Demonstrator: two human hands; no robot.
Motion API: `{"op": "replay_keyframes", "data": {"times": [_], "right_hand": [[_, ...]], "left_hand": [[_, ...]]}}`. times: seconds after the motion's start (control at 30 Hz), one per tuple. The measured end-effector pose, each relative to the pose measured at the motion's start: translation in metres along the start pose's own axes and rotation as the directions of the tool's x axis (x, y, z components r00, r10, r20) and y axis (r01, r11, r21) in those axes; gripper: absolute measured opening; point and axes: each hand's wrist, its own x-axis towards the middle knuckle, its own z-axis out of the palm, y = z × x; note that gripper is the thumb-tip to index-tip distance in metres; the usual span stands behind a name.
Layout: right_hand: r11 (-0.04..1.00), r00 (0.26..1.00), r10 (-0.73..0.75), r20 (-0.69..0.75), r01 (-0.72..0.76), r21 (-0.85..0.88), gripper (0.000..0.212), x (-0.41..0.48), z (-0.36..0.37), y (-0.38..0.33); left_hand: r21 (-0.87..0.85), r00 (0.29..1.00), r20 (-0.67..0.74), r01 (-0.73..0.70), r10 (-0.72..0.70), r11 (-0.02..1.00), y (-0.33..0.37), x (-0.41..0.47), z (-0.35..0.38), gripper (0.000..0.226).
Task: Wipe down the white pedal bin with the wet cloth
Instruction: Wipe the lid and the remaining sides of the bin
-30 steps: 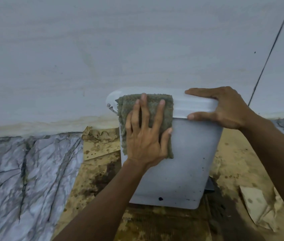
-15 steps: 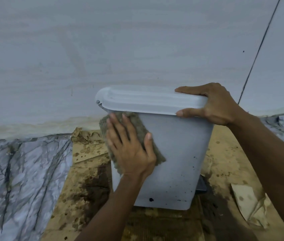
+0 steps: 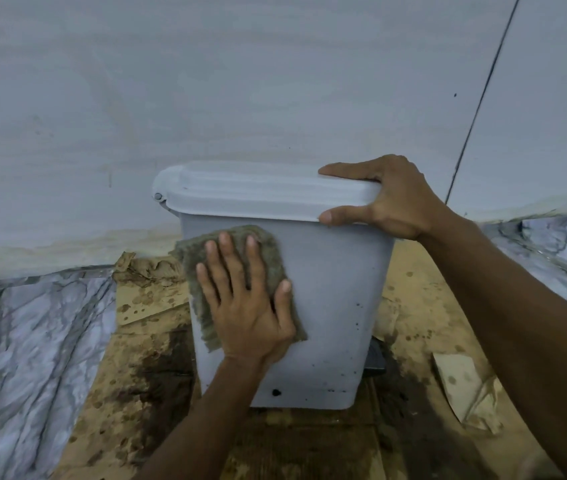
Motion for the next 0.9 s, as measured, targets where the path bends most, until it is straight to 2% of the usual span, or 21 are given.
{"op": "replay_keyframes", "data": {"times": [0.07,0.2,0.3,0.37,0.47,0.53,0.6,0.63,0.67,0.77,0.8,0.83,0.9], "right_hand": [[1.0,1.0,0.003,-0.007,-0.003,0.001,0.086,0.001,0.001,0.0],[1.0,1.0,0.012,-0.009,-0.012,0.01,0.084,0.001,0.0,0.003],[0.999,0.999,0.037,-0.015,-0.037,0.024,0.082,0.0,-0.001,0.003],[0.998,0.998,0.057,-0.012,-0.057,0.037,0.083,0.0,0.0,0.002],[0.996,0.998,0.064,-0.022,-0.062,0.058,0.084,-0.003,-0.003,0.003],[0.996,0.997,0.067,-0.024,-0.065,0.058,0.084,-0.005,-0.003,0.004],[0.998,0.998,0.057,-0.031,-0.056,0.04,0.085,-0.004,-0.001,0.002],[0.998,0.998,0.055,-0.033,-0.054,0.03,0.085,-0.004,0.0,0.001],[0.998,0.998,0.055,-0.037,-0.055,0.023,0.086,-0.004,0.001,0.0],[0.999,0.997,0.042,-0.068,-0.042,0.009,0.083,-0.006,0.002,0.001],[1.0,0.996,0.029,-0.085,-0.029,-0.001,0.082,-0.007,0.002,0.002],[1.0,0.995,0.018,-0.099,-0.019,-0.01,0.081,-0.008,0.003,0.003],[1.0,0.994,0.012,-0.109,-0.013,-0.017,0.08,-0.008,0.004,0.003]], "left_hand": [[-0.06,0.999,0.004,0.049,-0.049,0.997,0.037,0.009,0.004,0.074],[-0.072,0.997,0.073,0.021,-0.016,0.997,0.091,0.011,0.014,0.075],[-0.04,0.961,0.142,-0.234,0.237,0.972,0.103,0.002,0.021,0.071],[-0.032,0.88,0.181,-0.441,0.439,0.897,0.099,-0.006,0.023,0.065],[-0.066,0.716,0.257,-0.657,0.649,0.751,0.073,-0.028,0.024,0.061],[-0.099,0.583,0.304,-0.768,0.754,0.633,0.044,-0.046,0.023,0.061],[-0.09,0.523,0.314,-0.814,0.792,0.573,0.022,-0.054,0.022,0.06],[-0.081,0.535,0.308,-0.809,0.787,0.582,0.018,-0.051,0.021,0.06],[-0.076,0.577,0.291,-0.781,0.763,0.619,0.02,-0.043,0.02,0.061],[-0.05,0.77,0.176,-0.616,0.614,0.786,0.039,-0.009,0.015,0.061],[-0.04,0.81,0.139,-0.57,0.569,0.821,0.047,-0.002,0.015,0.061],[-0.034,0.832,0.112,-0.543,0.543,0.839,0.053,0.001,0.016,0.061],[-0.054,0.824,0.106,-0.554,0.556,0.831,0.06,-0.006,0.021,0.061]]}}
